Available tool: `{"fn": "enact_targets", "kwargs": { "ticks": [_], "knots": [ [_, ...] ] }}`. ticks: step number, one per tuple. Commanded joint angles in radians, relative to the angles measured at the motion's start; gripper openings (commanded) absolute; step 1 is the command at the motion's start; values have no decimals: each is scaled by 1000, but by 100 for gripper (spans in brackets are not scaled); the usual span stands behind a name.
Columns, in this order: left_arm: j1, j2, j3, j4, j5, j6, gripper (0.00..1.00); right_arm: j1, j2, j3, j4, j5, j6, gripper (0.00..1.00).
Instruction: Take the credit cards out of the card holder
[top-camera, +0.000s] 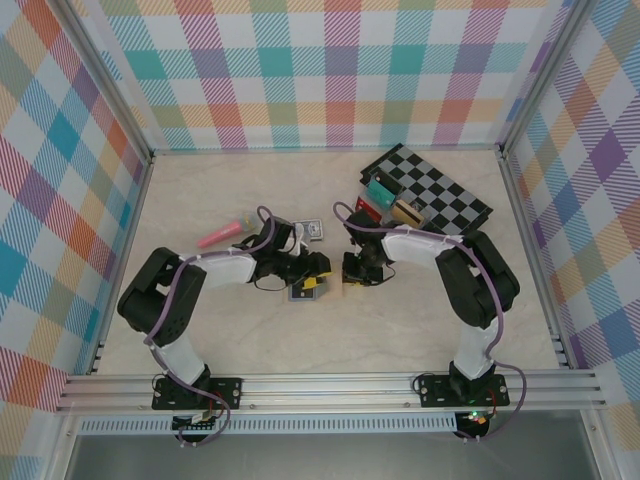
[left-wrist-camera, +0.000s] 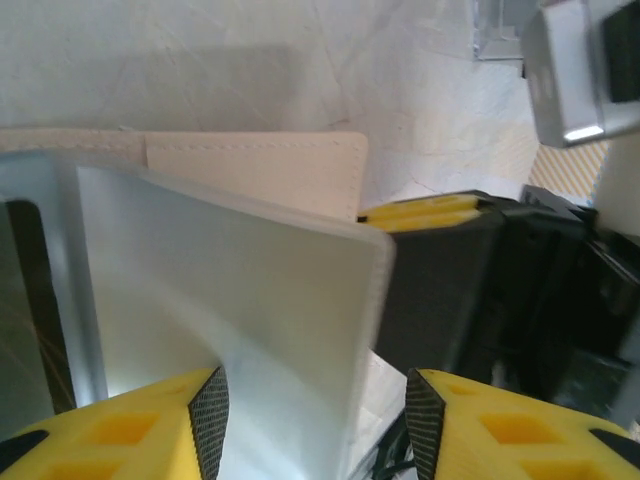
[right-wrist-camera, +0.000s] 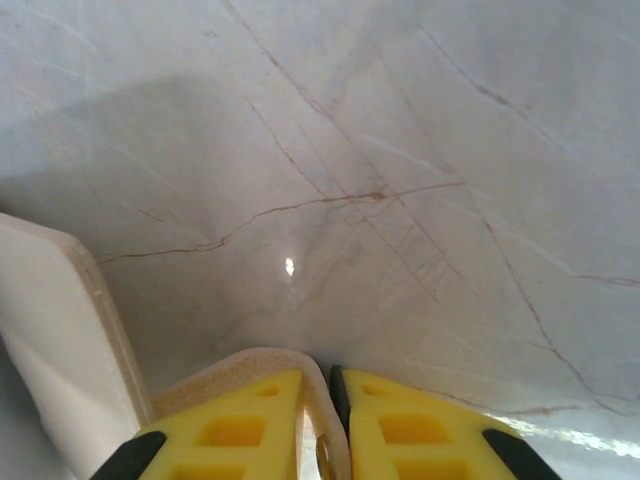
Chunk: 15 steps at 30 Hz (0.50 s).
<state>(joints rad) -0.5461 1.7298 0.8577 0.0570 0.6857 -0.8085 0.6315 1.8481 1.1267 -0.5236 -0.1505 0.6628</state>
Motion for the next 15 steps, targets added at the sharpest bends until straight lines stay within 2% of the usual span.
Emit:
{"fn": "enact_targets", "kwargs": {
  "ticks": [1, 4, 6, 10, 15],
  "knots": [
    [-18, 37, 39, 28, -26, -16, 52, -10, -65, -33, 5, 11, 29, 22],
    [-34, 66, 85, -85, -67, 28, 52, -20, -134, -73, 29, 15, 39, 33],
    [-49, 72, 111, -152, -100, 70, 52, -25, -177, -89, 32, 32, 46, 35],
    [-58, 82, 125, -196, -133, 82, 50, -27, -224, -96, 32, 38, 42, 35],
    [-60, 104, 132, -215, -152, 86, 42, -27, -254, -107, 96, -32, 34, 31]
  ]
}}
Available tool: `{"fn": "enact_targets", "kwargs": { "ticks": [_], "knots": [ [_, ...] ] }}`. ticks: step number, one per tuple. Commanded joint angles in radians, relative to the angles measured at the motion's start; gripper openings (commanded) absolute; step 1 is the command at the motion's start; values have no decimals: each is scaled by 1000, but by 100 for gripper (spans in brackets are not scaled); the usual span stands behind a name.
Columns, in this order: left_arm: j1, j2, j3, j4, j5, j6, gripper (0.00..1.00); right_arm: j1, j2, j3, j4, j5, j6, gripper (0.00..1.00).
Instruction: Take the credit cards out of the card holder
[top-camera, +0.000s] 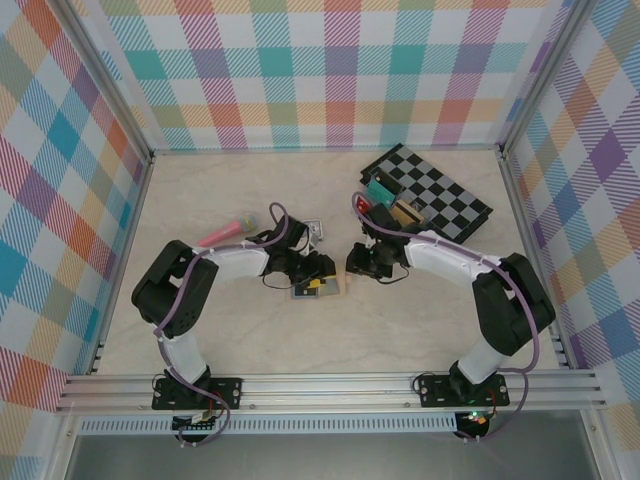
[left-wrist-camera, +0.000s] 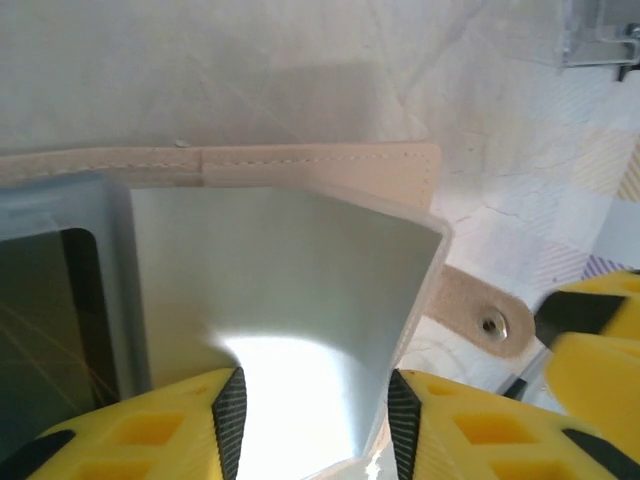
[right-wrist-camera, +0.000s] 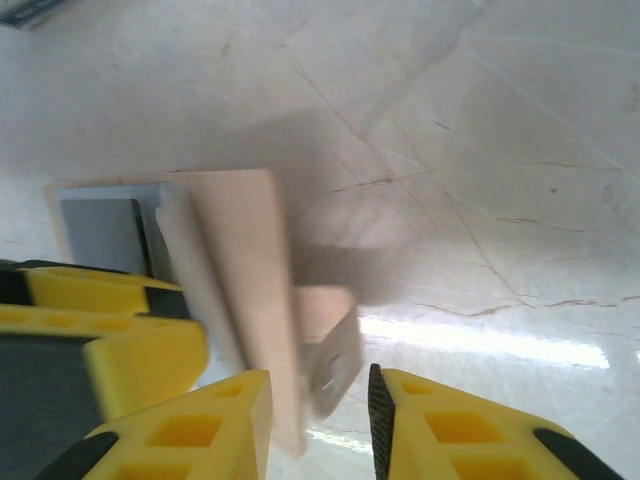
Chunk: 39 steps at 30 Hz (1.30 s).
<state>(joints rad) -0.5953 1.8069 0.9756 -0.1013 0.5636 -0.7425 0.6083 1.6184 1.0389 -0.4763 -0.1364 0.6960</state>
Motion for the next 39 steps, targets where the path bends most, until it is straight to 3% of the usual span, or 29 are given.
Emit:
{"fn": "enact_targets", "kwargs": {
  "ticks": [1, 6, 14, 25, 34, 39],
  "knots": [
    [-10, 32, 14, -55, -29, 19, 42, -4, -25, -23, 66, -69, 1, 30],
    [-12, 48, 24, -52, -25, 15, 38, 14, 15, -14, 123, -175, -11, 24],
    [-14, 43, 37, -67, -24, 5, 39, 56, 112, -6, 146, -181, 15, 12],
    [-12, 23, 81, -87, -13, 2, 39, 55, 11, -119, 180, -123, 40, 12],
    [-12, 32, 93, -76, -6, -8, 38, 57, -11, -159, 313, -226, 38, 11],
    [-12, 44, 110, -59, 2, -30, 36, 68, -9, -165, 339, -203, 36, 10]
  ]
}}
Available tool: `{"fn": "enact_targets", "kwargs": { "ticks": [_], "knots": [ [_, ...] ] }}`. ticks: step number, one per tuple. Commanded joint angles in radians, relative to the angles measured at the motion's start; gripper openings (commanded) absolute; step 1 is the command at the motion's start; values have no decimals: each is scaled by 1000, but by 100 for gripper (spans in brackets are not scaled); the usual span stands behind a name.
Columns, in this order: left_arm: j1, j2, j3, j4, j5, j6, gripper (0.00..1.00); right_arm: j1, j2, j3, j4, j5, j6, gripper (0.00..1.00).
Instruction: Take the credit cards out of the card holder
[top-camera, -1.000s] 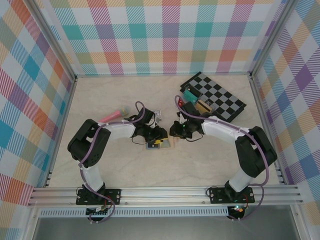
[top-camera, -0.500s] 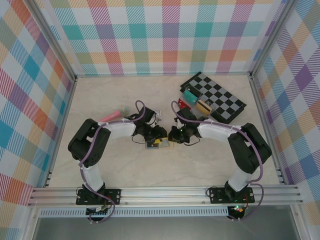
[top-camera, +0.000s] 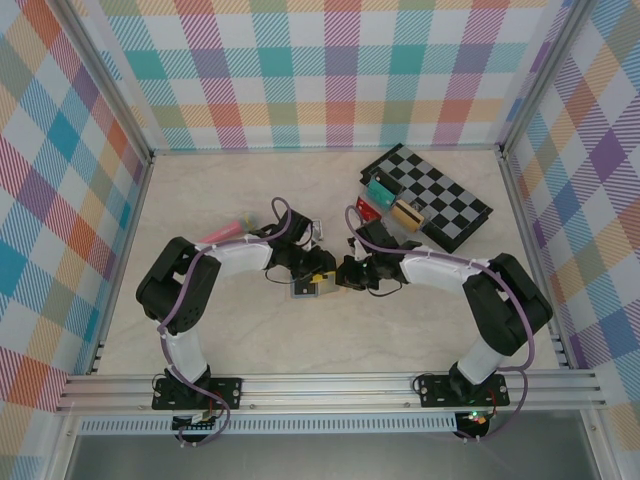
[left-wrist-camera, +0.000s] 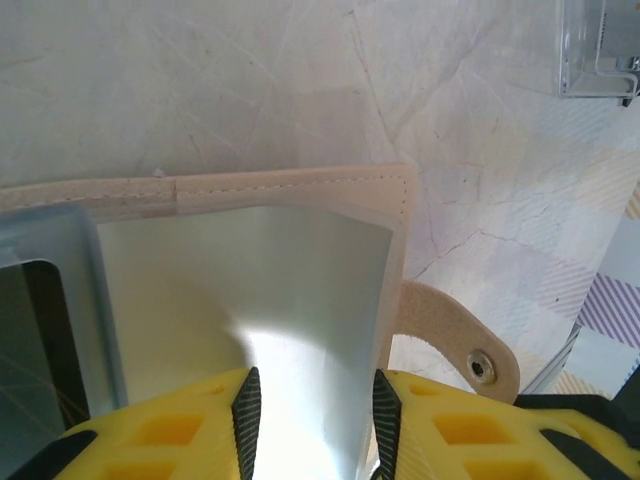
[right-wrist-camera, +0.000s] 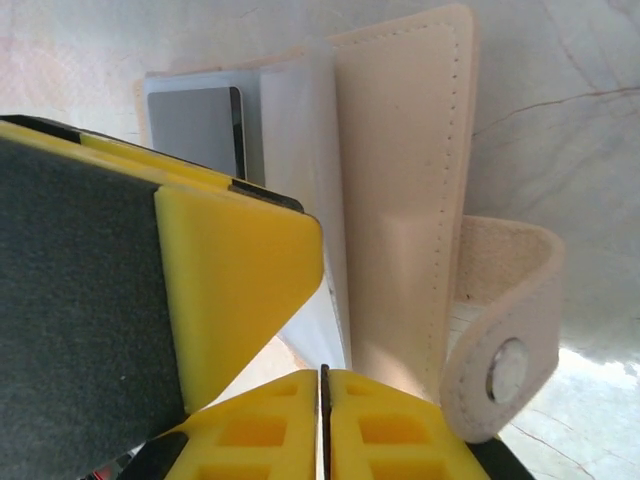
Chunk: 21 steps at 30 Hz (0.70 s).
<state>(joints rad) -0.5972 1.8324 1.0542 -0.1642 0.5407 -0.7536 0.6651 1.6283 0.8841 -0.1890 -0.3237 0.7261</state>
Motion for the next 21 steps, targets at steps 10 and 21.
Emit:
{"fn": "enact_targets", "kwargs": {
  "ticks": [10, 21],
  "knots": [
    [16, -43, 35, -54, 12, -28, 43, 23, 67, 0, 39, 98, 38, 6],
    [164, -190, -97, -168, -73, 21, 44, 25, 122, 90, 49, -26, 6, 9]
  ]
}}
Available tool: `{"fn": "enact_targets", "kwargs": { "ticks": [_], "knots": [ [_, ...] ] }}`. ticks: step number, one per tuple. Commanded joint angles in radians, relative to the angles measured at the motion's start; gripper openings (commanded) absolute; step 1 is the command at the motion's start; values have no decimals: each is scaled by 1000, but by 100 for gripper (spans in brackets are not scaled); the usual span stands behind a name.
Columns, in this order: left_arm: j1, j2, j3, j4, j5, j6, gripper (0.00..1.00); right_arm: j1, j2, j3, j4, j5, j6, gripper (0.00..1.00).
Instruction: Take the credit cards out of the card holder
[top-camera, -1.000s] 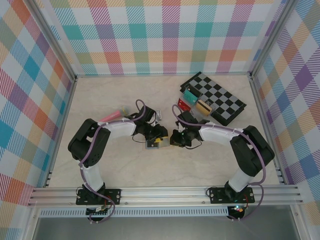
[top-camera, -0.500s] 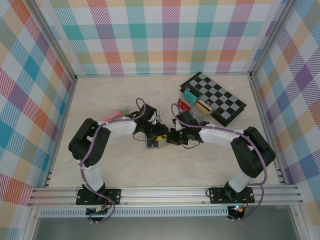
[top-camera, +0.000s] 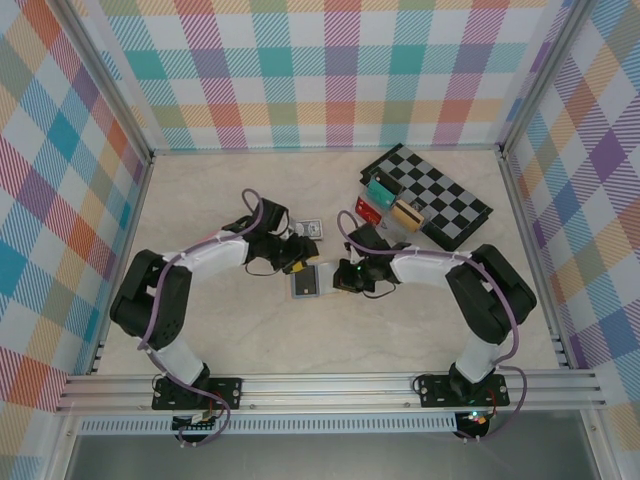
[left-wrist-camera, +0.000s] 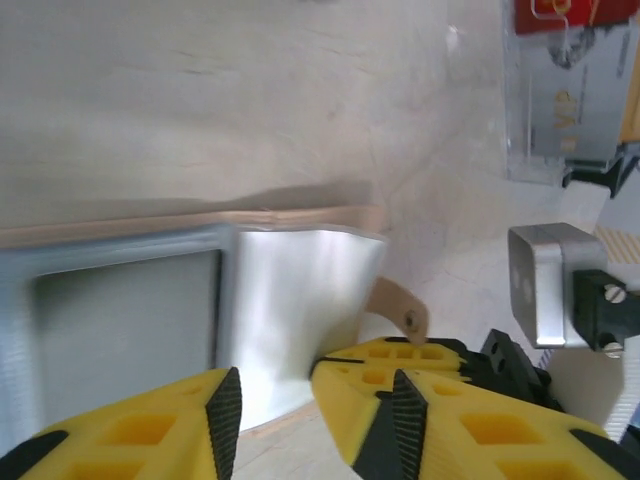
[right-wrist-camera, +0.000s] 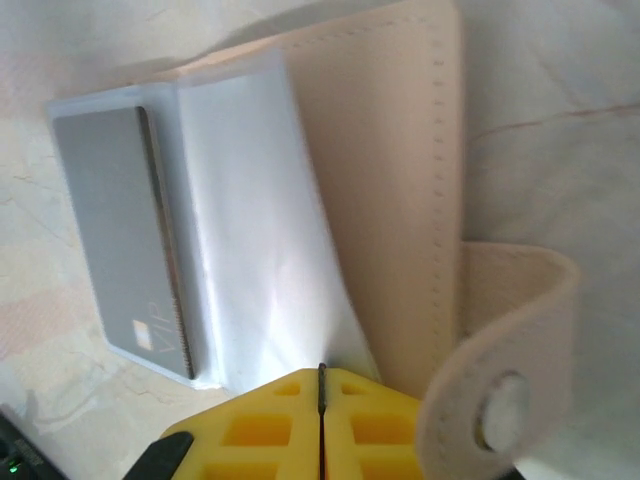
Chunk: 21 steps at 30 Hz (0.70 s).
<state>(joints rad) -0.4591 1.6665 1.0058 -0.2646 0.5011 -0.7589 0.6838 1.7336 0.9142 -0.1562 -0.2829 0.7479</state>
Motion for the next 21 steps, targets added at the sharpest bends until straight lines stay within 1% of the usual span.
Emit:
{"fn": "enact_targets", "kwargs": {
  "ticks": [1, 8, 13, 18, 21],
  "knots": [
    [35, -32, -66, -71, -41, 29, 43, 6, 23, 75, 17, -79, -16, 10],
    [49, -45, -130, -61, -58, 39, 35, 6, 94, 164, 5, -139, -9, 15],
    [49, -29, -131, -49, -45, 46, 29, 6, 150, 230, -61, -138, -25, 17],
    [50, -15, -124, -40, -35, 50, 26, 6, 172, 260, -100, -110, -48, 18],
    [50, -6, -121, -30, -23, 49, 24, 6, 194, 277, -108, -127, -64, 18]
  ]
}}
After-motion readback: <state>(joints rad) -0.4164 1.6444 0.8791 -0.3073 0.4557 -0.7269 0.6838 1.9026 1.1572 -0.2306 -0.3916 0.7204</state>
